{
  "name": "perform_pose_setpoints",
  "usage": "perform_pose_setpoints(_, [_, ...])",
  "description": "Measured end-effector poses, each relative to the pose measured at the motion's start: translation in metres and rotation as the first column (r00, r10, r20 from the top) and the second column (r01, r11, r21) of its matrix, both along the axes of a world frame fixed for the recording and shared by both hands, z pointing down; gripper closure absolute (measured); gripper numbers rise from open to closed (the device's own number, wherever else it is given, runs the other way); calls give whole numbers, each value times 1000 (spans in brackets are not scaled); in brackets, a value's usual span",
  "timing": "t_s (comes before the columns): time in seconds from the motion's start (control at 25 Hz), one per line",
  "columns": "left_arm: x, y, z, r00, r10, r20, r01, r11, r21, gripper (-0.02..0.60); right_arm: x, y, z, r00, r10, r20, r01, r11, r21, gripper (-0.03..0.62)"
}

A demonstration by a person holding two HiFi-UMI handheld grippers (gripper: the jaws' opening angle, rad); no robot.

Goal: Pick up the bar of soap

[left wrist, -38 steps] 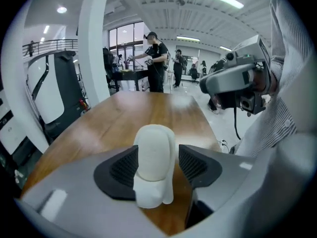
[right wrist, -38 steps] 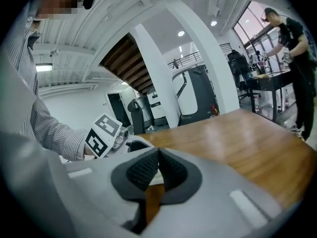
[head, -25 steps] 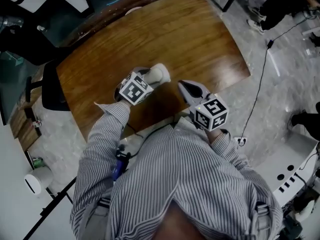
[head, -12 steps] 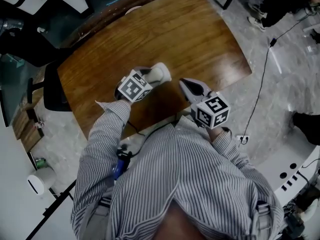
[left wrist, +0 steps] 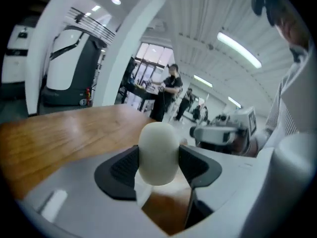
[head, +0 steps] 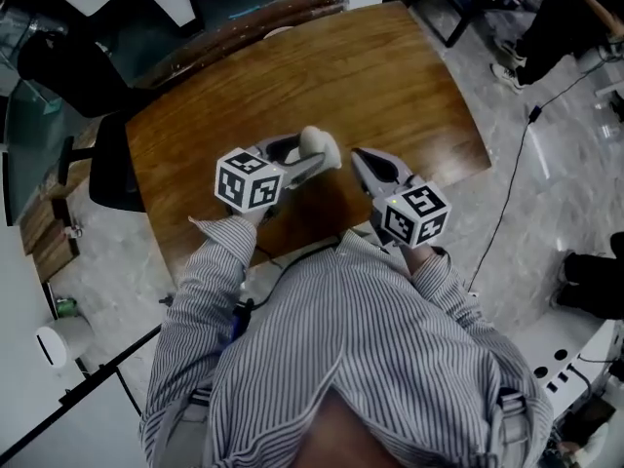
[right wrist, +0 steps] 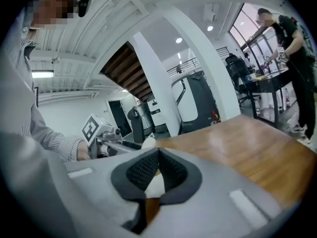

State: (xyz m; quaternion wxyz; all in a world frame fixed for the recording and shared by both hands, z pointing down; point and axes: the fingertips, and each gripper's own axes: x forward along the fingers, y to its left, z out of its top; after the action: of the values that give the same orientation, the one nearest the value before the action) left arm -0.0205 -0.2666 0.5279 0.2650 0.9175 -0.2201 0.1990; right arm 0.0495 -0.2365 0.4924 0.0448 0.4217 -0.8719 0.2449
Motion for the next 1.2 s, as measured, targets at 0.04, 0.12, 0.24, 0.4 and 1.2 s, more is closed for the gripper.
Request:
perform_pose_setpoints(0.04, [-2, -1, -17, 995, -54, -86, 54, 998, -12, 319, -2, -4, -5, 1000, -8, 3, 8, 1000, 11, 592])
perform_pose_setpoints(0.12, [-10, -2, -52, 955, -156, -254, 155, 988, -22, 319, -9, -9, -16, 999, -29, 20, 28, 999, 32, 592])
perform_pose_setpoints(0.24, [-27, -2, -92, 864, -248, -439, 279, 960, 7, 319, -22, -18, -34, 996, -55, 75, 51, 997, 64, 592])
perform_pose_setpoints(0.4, [-50, 7, -106, 761, -333, -557, 410, 912, 15, 319, -39, -20, -41, 992, -63, 109, 53, 994, 94, 592])
perform_pose_setpoints(1.2, [-59, 21, -81, 662, -433, -612, 481, 871, -96, 319, -40, -18, -38, 996, -69, 51, 64, 993, 97, 592])
